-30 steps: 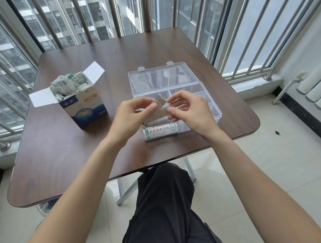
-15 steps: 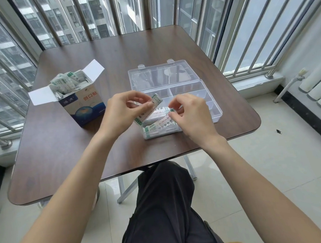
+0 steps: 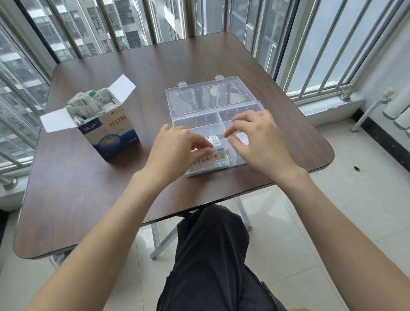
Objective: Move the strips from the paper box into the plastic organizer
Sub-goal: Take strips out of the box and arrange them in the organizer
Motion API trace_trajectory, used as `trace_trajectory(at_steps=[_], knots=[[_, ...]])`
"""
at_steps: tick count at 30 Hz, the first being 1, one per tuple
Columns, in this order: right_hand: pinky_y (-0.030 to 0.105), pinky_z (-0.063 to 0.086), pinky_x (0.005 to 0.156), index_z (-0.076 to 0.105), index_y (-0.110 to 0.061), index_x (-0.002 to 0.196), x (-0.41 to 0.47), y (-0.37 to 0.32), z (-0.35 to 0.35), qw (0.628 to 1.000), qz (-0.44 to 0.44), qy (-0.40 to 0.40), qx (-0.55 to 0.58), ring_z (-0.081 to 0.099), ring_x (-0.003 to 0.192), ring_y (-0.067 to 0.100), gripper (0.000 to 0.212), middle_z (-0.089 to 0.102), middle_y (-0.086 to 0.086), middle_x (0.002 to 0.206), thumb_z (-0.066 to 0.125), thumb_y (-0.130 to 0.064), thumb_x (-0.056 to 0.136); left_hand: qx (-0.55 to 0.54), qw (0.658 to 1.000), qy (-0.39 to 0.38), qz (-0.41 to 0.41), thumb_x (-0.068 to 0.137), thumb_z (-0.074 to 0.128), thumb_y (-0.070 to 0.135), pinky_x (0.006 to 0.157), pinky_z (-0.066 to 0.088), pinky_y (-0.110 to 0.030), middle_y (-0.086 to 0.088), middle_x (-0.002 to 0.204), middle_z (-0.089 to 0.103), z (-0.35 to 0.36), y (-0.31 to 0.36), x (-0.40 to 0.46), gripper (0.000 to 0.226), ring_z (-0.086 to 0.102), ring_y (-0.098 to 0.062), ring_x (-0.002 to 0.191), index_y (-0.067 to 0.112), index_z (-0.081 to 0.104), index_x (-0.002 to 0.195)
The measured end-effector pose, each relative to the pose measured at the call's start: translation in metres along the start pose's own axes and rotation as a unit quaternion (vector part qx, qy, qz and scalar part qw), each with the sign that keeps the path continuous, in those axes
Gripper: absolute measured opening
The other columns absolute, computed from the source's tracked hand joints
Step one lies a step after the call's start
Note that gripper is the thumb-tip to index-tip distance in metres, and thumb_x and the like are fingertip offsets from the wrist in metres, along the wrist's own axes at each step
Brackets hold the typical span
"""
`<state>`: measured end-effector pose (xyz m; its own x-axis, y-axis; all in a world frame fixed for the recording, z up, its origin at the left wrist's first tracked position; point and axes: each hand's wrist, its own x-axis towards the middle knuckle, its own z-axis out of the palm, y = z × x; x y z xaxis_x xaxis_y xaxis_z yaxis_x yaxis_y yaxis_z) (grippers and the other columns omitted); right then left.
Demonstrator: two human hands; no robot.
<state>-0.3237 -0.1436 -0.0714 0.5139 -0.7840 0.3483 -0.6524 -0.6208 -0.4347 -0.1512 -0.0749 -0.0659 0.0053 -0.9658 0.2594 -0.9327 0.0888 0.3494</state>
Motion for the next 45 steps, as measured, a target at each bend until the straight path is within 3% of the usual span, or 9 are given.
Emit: trace_trajectory(at_steps=[4,8,13,20,27,37,45], knots=[[0.031,0.034,0.098,0.075,-0.02,0.086,0.006,-0.004,0.003,0.996,-0.023,-0.082,-0.038,0.037,0.123,0.025,0.016,0.052,0.0,0.133,0.064,-0.032,0.086,0.078,0.995,0.033,0.057,0.079,0.072,0.038,0.068,0.03,-0.03,0.007,0.076,0.07,-0.005,-0.007,-0.007,0.012,0.053,-0.018,0.075,0.027,0.076,0.081],[0.037,0.026,0.105,0.075,-0.023,0.094,0.016,-0.012,0.002,0.977,-0.022,-0.164,-0.133,0.023,0.136,0.022,0.024,0.036,-0.004,0.149,0.063,-0.042,0.086,0.123,0.991,0.022,0.04,0.074,0.074,0.043,0.067,0.031,-0.031,0.006,0.075,0.053,-0.01,-0.015,-0.01,0.016,0.05,-0.019,0.076,0.027,0.076,0.078],[0.042,0.023,0.112,0.074,-0.024,0.097,0.024,-0.013,0.006,0.968,-0.039,-0.227,-0.101,0.015,0.141,0.024,0.016,0.026,-0.003,0.155,0.063,-0.031,0.087,0.167,0.984,-0.046,0.048,0.079,0.063,0.053,0.071,0.025,-0.028,0.005,0.083,0.041,-0.01,-0.012,-0.006,0.03,0.045,-0.018,0.083,0.03,0.075,0.091],[0.037,0.027,0.106,0.074,-0.019,0.097,0.022,-0.013,-0.008,0.967,-0.063,-0.182,-0.168,0.017,0.141,0.024,0.025,0.029,-0.003,0.153,0.05,-0.023,0.093,0.192,0.973,-0.113,0.058,0.086,0.055,0.052,0.076,0.025,-0.024,0.002,0.104,0.049,-0.012,-0.008,0.0,0.031,0.043,-0.016,0.099,0.031,0.069,0.103],[0.039,0.024,0.108,0.07,-0.008,0.102,0.021,-0.022,-0.004,0.935,-0.105,-0.251,-0.227,0.011,0.144,0.025,0.033,0.02,0.003,0.157,0.038,-0.018,0.096,0.197,0.973,-0.09,0.075,0.088,0.053,0.051,0.077,0.028,-0.026,0.002,0.105,0.053,-0.011,-0.01,-0.002,0.034,0.043,-0.018,0.1,0.027,0.072,0.101],[0.039,0.019,0.11,0.069,-0.006,0.104,0.012,-0.026,0.001,0.953,-0.052,-0.221,-0.198,0.007,0.145,0.023,0.036,0.019,0.002,0.157,0.038,-0.02,0.094,0.175,0.977,-0.099,0.063,0.085,0.059,0.051,0.083,0.032,-0.026,0.005,0.111,0.052,-0.011,-0.01,0.0,0.029,0.04,-0.015,0.104,0.028,0.073,0.096],[0.04,0.02,0.11,0.071,-0.005,0.087,0.011,-0.025,0.004,0.965,-0.039,-0.178,-0.191,0.01,0.144,0.027,0.034,0.023,0.006,0.156,0.041,-0.019,0.092,0.188,0.972,-0.109,0.091,0.086,0.059,0.048,0.083,0.031,-0.026,0.006,0.115,0.054,-0.009,-0.012,0.004,0.027,0.041,-0.016,0.107,0.028,0.072,0.097]])
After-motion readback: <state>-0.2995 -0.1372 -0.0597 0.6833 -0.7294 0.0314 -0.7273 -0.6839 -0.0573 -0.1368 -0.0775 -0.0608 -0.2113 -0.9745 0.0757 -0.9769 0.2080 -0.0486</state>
